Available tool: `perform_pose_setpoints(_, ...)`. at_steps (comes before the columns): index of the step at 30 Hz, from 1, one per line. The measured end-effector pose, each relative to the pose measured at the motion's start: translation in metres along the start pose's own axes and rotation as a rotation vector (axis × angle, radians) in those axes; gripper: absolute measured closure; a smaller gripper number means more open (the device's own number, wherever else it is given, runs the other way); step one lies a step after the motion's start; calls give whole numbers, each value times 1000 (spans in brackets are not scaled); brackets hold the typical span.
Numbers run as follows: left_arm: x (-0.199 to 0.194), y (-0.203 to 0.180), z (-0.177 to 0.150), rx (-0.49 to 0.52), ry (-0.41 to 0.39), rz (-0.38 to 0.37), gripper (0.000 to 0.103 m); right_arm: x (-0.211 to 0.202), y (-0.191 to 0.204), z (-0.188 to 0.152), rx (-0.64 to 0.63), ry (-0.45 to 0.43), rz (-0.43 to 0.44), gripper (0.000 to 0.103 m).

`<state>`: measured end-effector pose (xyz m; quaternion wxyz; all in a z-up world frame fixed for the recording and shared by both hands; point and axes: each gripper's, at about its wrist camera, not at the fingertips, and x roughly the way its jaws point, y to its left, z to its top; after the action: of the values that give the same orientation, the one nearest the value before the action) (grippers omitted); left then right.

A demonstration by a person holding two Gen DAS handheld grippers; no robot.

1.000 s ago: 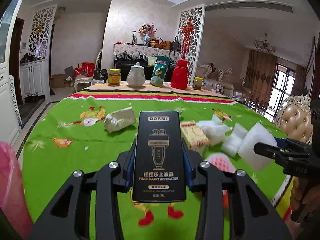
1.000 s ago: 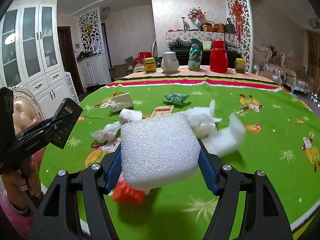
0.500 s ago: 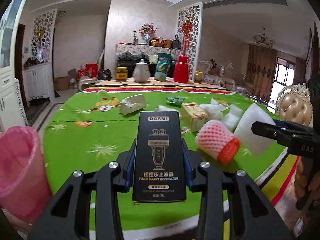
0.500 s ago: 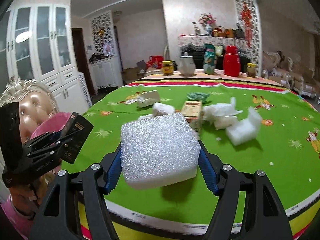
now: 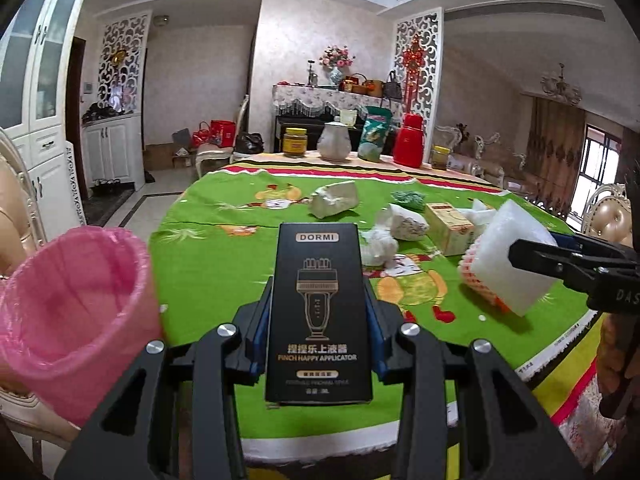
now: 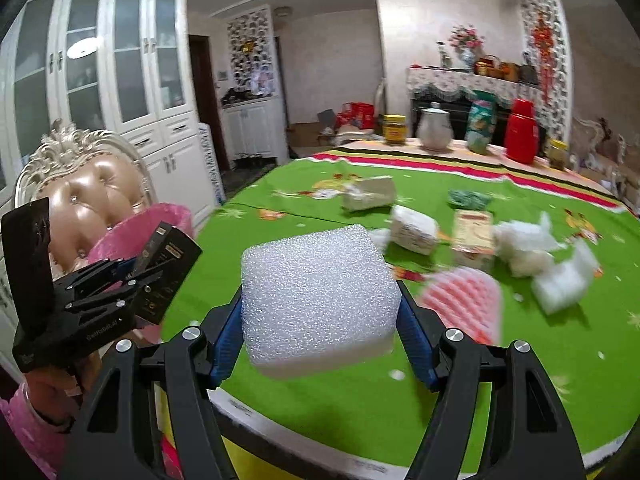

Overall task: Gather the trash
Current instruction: 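Carry the black box and white foam block with both tools to the bin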

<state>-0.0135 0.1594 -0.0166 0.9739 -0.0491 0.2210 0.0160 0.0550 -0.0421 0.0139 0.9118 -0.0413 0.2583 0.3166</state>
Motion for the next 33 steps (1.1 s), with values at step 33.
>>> perform_pose_setpoints(33,-34,262,13,-244,86,260,64,168,215,65,-251,65,414,36)
